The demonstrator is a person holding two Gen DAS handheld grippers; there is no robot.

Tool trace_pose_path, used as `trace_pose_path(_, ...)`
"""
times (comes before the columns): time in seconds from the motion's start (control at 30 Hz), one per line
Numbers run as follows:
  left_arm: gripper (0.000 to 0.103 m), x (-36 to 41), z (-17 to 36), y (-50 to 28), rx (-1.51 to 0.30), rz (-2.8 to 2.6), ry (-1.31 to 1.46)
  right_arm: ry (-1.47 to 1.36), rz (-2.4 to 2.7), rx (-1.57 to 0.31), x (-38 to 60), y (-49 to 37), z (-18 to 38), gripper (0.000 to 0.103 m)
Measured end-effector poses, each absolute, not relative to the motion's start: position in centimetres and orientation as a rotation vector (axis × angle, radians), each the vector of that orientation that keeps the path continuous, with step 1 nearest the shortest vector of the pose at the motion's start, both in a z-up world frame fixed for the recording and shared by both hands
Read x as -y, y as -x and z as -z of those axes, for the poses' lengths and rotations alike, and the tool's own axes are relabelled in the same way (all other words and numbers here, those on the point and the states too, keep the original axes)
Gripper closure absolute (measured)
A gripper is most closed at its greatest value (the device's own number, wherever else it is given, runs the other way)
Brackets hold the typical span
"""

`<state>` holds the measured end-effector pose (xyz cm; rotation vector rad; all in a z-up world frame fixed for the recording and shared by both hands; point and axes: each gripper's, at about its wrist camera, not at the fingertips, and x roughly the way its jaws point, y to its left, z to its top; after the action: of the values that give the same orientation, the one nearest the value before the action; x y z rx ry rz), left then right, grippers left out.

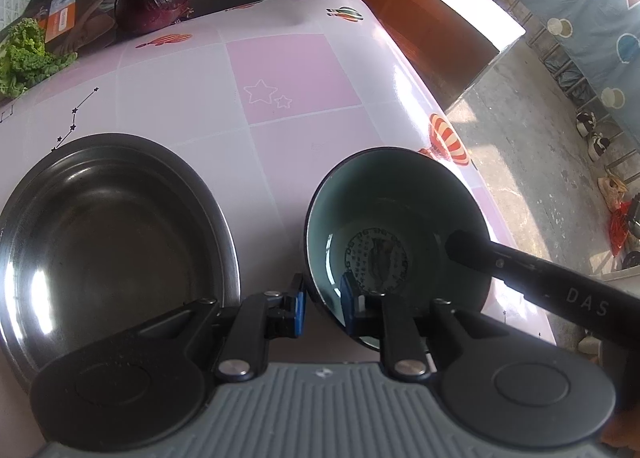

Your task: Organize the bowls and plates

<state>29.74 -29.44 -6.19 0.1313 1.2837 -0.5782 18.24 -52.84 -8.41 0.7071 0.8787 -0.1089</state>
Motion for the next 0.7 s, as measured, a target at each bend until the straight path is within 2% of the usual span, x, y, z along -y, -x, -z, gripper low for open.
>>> trace_pose_path(0.37, 0.082, 29.9, 6.5, -29.5, -1.277, 0.571, -0.147, -0.765, 0.112, -0.888, 53.2, -18.7, 9.4, 0.087)
trace_pose_path(0.7, 0.08, 30.0, 6.6, -29.0, -1.284, 0.552, -0.16, -0.691, 0.124, -0.885, 52.0, -18.9, 8.9, 0.088)
